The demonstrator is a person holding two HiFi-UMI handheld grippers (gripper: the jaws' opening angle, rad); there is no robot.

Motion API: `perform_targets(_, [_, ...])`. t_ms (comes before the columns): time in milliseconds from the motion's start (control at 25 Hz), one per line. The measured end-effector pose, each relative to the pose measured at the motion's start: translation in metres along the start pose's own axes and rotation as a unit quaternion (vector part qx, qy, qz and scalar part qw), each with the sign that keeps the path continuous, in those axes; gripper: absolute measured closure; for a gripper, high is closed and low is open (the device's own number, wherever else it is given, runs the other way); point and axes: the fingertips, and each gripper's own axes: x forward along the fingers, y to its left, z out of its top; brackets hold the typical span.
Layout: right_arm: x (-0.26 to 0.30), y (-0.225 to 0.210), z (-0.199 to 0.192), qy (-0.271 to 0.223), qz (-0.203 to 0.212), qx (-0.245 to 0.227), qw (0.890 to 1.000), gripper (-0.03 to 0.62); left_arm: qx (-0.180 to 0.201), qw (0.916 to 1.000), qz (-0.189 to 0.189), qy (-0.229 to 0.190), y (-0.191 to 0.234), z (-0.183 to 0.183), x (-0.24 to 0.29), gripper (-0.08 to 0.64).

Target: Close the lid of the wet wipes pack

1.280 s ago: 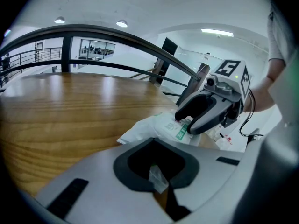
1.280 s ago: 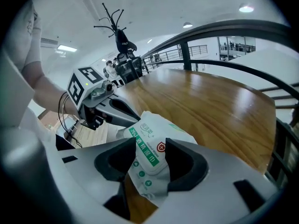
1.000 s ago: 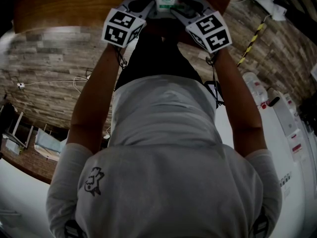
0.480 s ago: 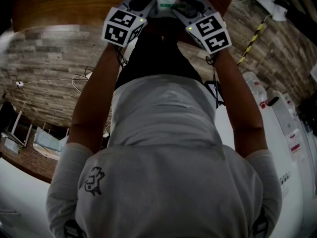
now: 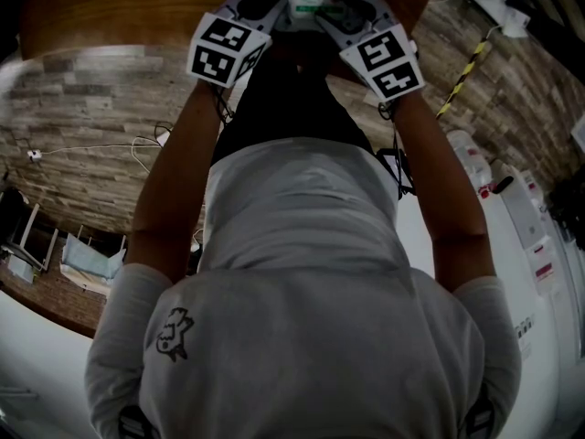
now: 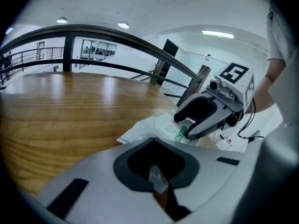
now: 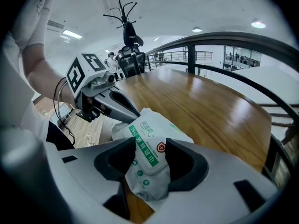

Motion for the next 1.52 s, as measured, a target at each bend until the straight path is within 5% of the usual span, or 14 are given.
perform_targets(480, [0.0, -0.001, -0.002, 0.017, -0.034, -0.032, 0.999, 0.393, 0.005, 1.0, 0.002, -0.007, -0.002, 0.003, 0.002, 0.546])
perform_targets(800, [-0.003, -0.001, 0.0, 0.01, -0.02, -0.005, 1.0, 0.393, 0.017, 0.9998, 0.01, 0.0, -0.002, 0.005, 0.0, 0.546])
perform_targets(1280, [-0.059, 0.01, 0.023, -0.046, -0.013, 0.052, 0.997, 0.393, 0.055, 0.9975, 0.034, -0.029, -0.031, 0.045, -0.043, 0.546])
perform_targets(1520, [-0.112, 0.024, 0.046, -0.092, -0.021, 0.045, 0.995, 0.394, 0.077, 0.994, 0.05, -0.059, -0.067, 0.07, -0.084, 0.546])
